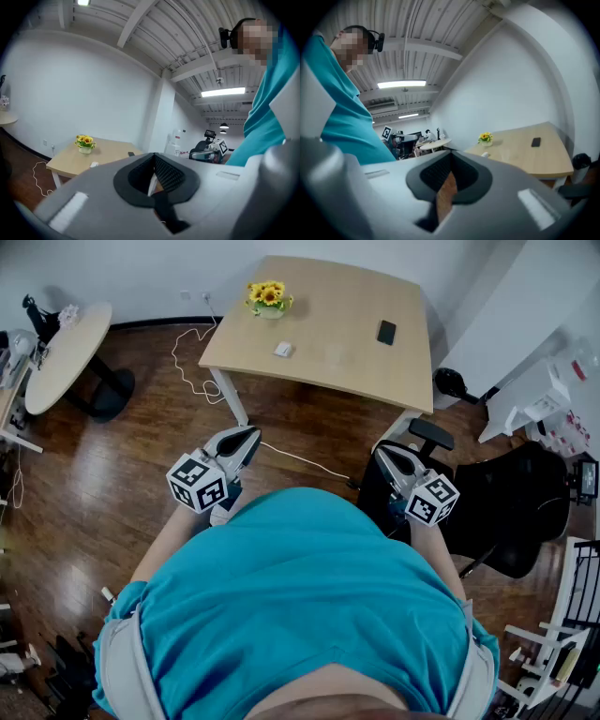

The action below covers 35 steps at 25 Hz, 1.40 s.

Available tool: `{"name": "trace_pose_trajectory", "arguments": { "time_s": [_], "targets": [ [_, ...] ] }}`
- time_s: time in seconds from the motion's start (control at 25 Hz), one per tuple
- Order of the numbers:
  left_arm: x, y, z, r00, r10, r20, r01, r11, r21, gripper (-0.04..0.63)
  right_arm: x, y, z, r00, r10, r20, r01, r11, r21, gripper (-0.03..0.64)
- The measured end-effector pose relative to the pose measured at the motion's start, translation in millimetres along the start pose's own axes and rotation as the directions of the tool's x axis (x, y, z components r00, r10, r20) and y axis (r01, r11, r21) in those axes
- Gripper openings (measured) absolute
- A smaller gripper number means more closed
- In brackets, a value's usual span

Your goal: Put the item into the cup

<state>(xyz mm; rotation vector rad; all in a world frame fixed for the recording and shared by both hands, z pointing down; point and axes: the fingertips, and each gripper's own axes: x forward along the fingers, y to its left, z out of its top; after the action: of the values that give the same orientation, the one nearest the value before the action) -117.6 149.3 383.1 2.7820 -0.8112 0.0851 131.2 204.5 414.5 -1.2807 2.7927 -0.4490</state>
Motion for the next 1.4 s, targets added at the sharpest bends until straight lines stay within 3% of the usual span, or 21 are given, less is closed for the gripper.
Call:
{"name": "trace_pose_trajectory", "arguments": {
  "time_s": [0.2, 0.36, 0.56, 0.8, 1.0, 1.24, 1.4],
  "targets": [
    [23.5, -8.8, 3.1, 1.000, 0.000, 0.008, 0.000, 1.000, 0.003, 0.005, -3.2, -22.0, 3.1, 1.000, 0.020, -0.025, -0.020, 1.000, -0.020, 0.000],
    [28.5, 8.2, 2.0, 1.000, 0.006, 0.000, -0.006, 1.000, -0.007, 0.005, 15.3, -31.4, 1.1, 0.999, 0.031, -0.042, -0.032, 0.999, -0.011, 0.002],
    [36.0, 61.7, 9.2, 1.000, -0.009, 0.008, 0.009, 1.000, -0.006, 0.005, 67.6, -42.8, 12.3, 0.998, 0.023, -0.054, -0.024, 1.000, -0.018, 0.002],
    [53.7, 141.1, 26.2, 0.996, -0.093, -0.004, 0.094, 0.995, 0.032, 0.005, 156.7, -61.5, 37.1, 0.998, -0.029, -0.064, 0.027, 0.999, -0.037, 0.007],
    [80.9, 204.4, 36.2, 0.989, -0.146, -0.028, 0.147, 0.988, 0.042, 0.005, 222.9, -104.2, 49.2, 0.994, -0.065, -0.094, 0.062, 0.998, -0.027, 0.030],
    [122.4, 237.5, 29.4, 0.991, -0.116, -0.061, 0.116, 0.993, 0.003, 0.005, 262.1, -153.6, 51.4, 0.984, -0.020, -0.175, 0.010, 0.998, -0.054, 0.066],
    [164.4, 251.3, 30.2, 0.997, -0.030, -0.064, 0.031, 1.000, 0.007, 0.005, 283.5, -206.0, 62.6, 0.975, 0.062, -0.215, -0.080, 0.994, -0.074, 0.090]
  ]
}}
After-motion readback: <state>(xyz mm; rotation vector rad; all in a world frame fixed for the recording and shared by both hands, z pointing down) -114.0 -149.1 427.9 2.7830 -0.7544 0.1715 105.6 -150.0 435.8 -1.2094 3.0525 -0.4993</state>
